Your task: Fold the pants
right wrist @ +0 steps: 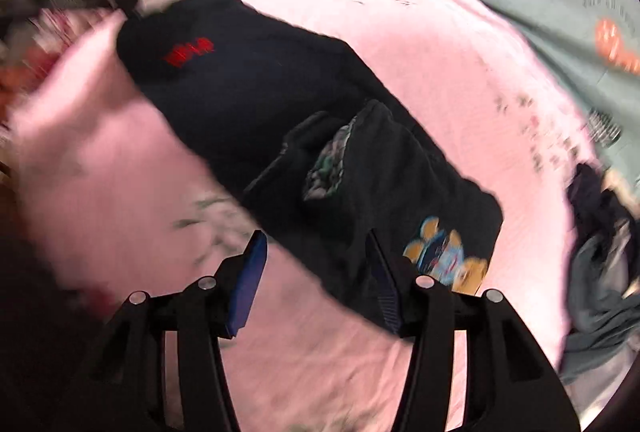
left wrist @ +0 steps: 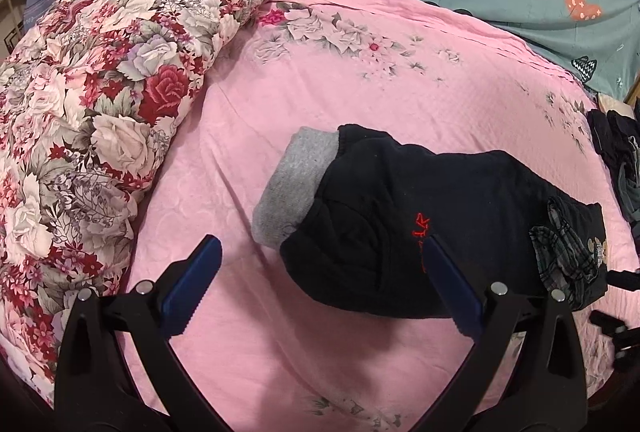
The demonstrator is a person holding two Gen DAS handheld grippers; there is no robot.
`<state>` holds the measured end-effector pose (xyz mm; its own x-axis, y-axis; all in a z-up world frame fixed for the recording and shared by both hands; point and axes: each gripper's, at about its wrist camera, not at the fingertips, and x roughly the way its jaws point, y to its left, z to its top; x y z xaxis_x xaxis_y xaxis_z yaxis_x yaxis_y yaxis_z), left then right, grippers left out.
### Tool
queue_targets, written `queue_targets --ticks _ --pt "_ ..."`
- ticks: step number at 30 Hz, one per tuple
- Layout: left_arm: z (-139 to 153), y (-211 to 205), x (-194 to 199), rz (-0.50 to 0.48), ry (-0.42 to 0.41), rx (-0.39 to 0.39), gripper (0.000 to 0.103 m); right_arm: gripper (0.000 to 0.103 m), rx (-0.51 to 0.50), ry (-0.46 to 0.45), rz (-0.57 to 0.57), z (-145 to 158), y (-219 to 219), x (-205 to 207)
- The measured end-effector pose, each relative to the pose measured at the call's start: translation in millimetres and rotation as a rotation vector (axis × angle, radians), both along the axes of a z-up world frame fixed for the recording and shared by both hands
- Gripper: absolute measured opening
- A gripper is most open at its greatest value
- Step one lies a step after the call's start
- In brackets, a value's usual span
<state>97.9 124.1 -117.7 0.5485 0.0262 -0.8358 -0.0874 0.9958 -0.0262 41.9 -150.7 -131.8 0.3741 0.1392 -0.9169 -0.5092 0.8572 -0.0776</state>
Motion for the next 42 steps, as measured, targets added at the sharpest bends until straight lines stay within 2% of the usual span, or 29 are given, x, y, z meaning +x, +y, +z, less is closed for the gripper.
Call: queue_targets --ticks 1,4,6,8,10,11,14,15,17,18,19,21,24,26,27,28,29,30,32,34,36,38,39,40,42 --pt "1 1 -1 0.003 -0.003 -0.001 0.101 0.053 0.098 0.035 -0.037 14 -11 3" --pt "1 5 -4 0.013 -0.013 -0.024 0.101 0.053 0.307 0.096 -0.185 38 -37 27" --pt "1 7 -7 0.021 -0.020 -0.039 0.101 0.053 0.361 0.155 -0.319 40 -43 62" --pt "0 9 -8 0.030 -0.027 -0.053 0.101 0.053 0.352 0.203 -0.365 32 -34 88" --pt "1 11 -10 0.035 -0.033 -0.069 0.101 0.053 0.250 0.238 -0.370 15 -10 109" --pt "1 12 -10 0.037 -0.038 -0.076 0.101 0.053 0.153 0.268 -0.365 0 7 119" --pt "2 17 -11 0.044 -0.049 -0.082 0.101 0.053 -0.054 0.332 -0.341 -42 34 130" --pt "2 20 -11 0.049 -0.052 -0.084 0.101 0.052 -0.095 0.333 -0.339 -51 36 129" --pt "2 26 -11 0.065 -0.057 -0.096 0.101 0.028 -0.089 0.315 -0.343 -54 32 126" --pt "2 29 -11 0.075 -0.058 -0.103 0.101 0.018 -0.051 0.321 -0.369 -51 25 123" --pt "1 32 -10 0.084 -0.057 -0.114 0.101 0.013 0.028 0.330 -0.432 -41 11 122" --pt "3 36 -9 0.089 -0.062 -0.131 0.101 0.012 0.135 0.285 -0.517 -18 -7 118" --pt "9 35 -8 0.085 -0.085 -0.126 0.101 0.012 0.178 0.090 -0.544 27 -9 106" --pt "11 34 -7 0.070 -0.091 -0.117 0.101 0.016 0.175 0.018 -0.542 33 1 102" --pt "11 33 -6 0.063 -0.090 -0.113 0.101 0.020 0.186 0.013 -0.546 26 7 103" --pt "10 31 -6 0.056 -0.086 -0.107 0.101 0.028 0.191 0.028 -0.545 14 13 104" --pt "10 31 -5 0.052 -0.081 -0.102 0.101 0.051 0.180 0.073 -0.534 -7 20 110" --pt "9 30 -5 0.048 -0.075 -0.099 0.101 0.059 0.155 0.131 -0.525 -25 26 116" --pt "11 32 -7 0.044 -0.074 -0.093 0.101 0.059 0.110 0.224 -0.523 -48 34 120" --pt "14 34 -11 0.048 -0.086 -0.080 0.101 0.059 0.189 0.183 -0.525 -30 32 111" --pt "14 35 -12 0.047 -0.082 -0.068 0.101 0.059 0.276 0.099 -0.528 2 25 101" --pt "15 35 -13 0.047 -0.083 -0.047 0.101 0.059 0.304 0.002 -0.554 15 12 91" --pt "16 36 -13 0.046 -0.086 -0.037 0.101 0.059 0.293 -0.010 -0.568 12 8 92" --pt "16 37 -13 0.048 -0.087 -0.031 0.101 0.059 0.270 0.011 -0.582 0 4 90" --pt "19 41 -14 0.056 -0.087 -0.021 0.101 0.060 0.170 0.199 -0.604 -50 -4 95"
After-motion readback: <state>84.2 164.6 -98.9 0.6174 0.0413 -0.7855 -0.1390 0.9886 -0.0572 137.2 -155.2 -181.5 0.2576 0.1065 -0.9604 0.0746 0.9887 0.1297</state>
